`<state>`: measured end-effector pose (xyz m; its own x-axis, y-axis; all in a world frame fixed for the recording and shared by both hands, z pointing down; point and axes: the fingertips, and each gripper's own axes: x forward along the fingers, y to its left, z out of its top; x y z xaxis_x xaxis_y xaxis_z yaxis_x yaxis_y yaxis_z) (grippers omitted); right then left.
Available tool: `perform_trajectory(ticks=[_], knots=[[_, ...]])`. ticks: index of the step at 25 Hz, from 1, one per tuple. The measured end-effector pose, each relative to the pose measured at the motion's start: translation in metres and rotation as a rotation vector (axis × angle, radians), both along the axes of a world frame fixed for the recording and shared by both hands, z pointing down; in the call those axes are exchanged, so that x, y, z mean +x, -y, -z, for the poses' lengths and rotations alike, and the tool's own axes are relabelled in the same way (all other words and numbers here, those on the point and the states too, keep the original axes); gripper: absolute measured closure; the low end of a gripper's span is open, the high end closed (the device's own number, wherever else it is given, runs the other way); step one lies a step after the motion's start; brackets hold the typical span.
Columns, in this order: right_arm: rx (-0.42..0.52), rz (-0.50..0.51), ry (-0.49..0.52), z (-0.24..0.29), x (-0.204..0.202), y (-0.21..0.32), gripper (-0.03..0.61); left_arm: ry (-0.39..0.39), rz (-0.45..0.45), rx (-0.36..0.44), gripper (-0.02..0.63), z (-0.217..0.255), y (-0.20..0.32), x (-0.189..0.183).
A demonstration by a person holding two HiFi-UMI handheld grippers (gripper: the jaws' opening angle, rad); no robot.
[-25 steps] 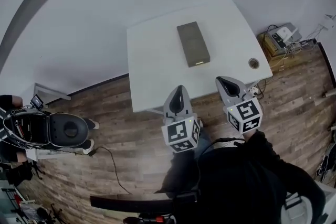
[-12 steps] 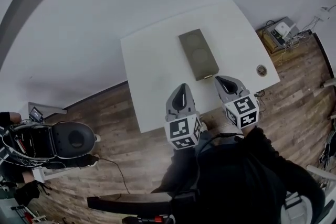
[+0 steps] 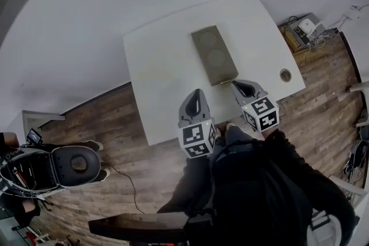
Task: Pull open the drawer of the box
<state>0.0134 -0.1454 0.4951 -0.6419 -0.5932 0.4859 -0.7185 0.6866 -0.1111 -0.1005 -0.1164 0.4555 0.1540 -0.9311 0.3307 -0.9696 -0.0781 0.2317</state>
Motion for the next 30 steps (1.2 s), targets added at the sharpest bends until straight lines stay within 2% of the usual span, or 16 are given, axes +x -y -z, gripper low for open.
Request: perform_trajectory(ticks=[4, 9, 15, 20, 30], knots=[[-0.083, 0.043, -0.013, -0.023, 0.002, -0.001, 0.580, -0.007, 0.007, -0.032, 0.613, -0.013, 0.001, 0.002], [-0.187, 0.074, 0.017, -0.045, -0.001, -0.001, 0.574, -0.004, -0.002, -0.050, 0.612, -0.023, 0.005, 0.007], [-0.267, 0.088, 0.008, -0.066, -0.002, 0.005, 0.554, -0.010, -0.010, -0.085, 0.612, -0.038, 0.015, 0.012], [-0.295, 0.108, -0.014, -0.078, -0.007, 0.007, 0.509, -0.013, -0.016, -0.111, 0.612, -0.047, 0.021, 0.012], [-0.426, 0.014, 0.066, -0.097, -0.001, 0.011, 0.439, -0.012, -0.015, -0.126, 0.612, -0.056, 0.020, 0.015]])
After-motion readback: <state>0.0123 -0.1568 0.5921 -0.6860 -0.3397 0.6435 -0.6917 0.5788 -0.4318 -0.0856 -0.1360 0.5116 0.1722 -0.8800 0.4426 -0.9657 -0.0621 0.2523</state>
